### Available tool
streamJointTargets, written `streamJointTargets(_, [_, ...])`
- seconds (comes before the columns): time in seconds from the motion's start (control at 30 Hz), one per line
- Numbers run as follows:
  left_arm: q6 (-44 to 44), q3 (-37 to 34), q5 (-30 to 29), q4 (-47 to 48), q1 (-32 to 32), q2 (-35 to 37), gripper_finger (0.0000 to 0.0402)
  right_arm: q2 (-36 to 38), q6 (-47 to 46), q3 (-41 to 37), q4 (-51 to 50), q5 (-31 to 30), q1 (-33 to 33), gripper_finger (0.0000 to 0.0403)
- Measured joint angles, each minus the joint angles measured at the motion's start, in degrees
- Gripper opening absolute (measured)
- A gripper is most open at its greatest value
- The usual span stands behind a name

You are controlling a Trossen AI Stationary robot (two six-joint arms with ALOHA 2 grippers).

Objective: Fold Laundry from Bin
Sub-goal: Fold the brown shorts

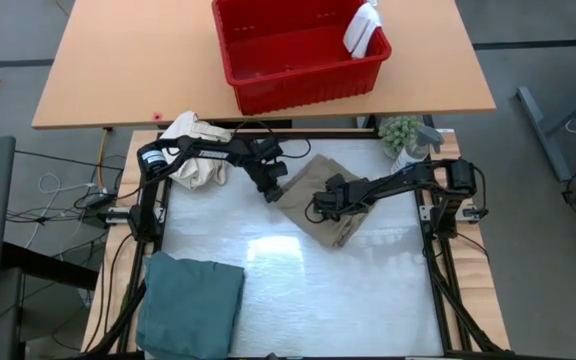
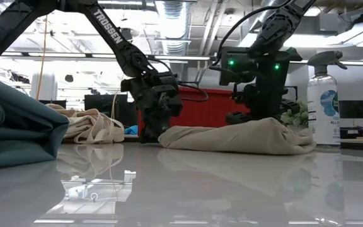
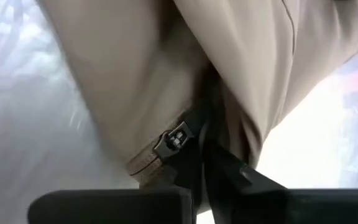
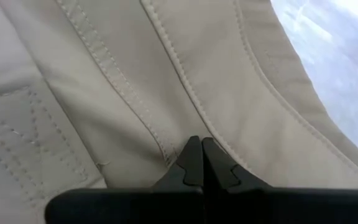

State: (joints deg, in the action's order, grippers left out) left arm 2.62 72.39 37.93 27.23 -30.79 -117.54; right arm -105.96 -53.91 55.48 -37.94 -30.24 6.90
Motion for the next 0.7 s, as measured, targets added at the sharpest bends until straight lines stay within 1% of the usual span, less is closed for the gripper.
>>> streamJointTargets(0.1, [-2.47,0.03,0.65,0.72,-0.16,0.00,0.0041,0.14,0.00,-0.93,1.21,0.16,0.00,0.0014])
streamJointTargets(0.2, [-3.61,0.08,2.25,0.75,-0.77,0.00,0.0088,0.31,0.00,-2.02,2.51,0.17,-0.23,0.0014])
streamJointTargets(0.33, [-7.49,0.26,2.38,2.00,-0.90,0.16,0.0158,0.31,1.29,-2.14,2.80,0.07,-0.24,0.0014])
streamJointTargets(0.43, [-7.48,0.29,3.29,2.03,-1.20,0.20,0.0196,0.31,1.84,-2.14,2.89,0.09,-0.20,0.0014])
streamJointTargets(0.5, [-5.62,0.29,3.45,1.50,-1.21,0.22,0.0206,0.31,1.92,-2.14,2.88,0.09,-0.20,0.0014])
streamJointTargets(0.57, [-5.08,0.27,3.42,1.36,-1.22,0.22,0.0206,0.31,2.28,-2.14,2.88,0.09,-0.18,0.0014])
streamJointTargets(0.7, [-4.52,0.27,2.31,1.37,-0.70,0.24,0.0185,0.31,2.98,-2.14,2.91,0.11,-0.15,0.0014])
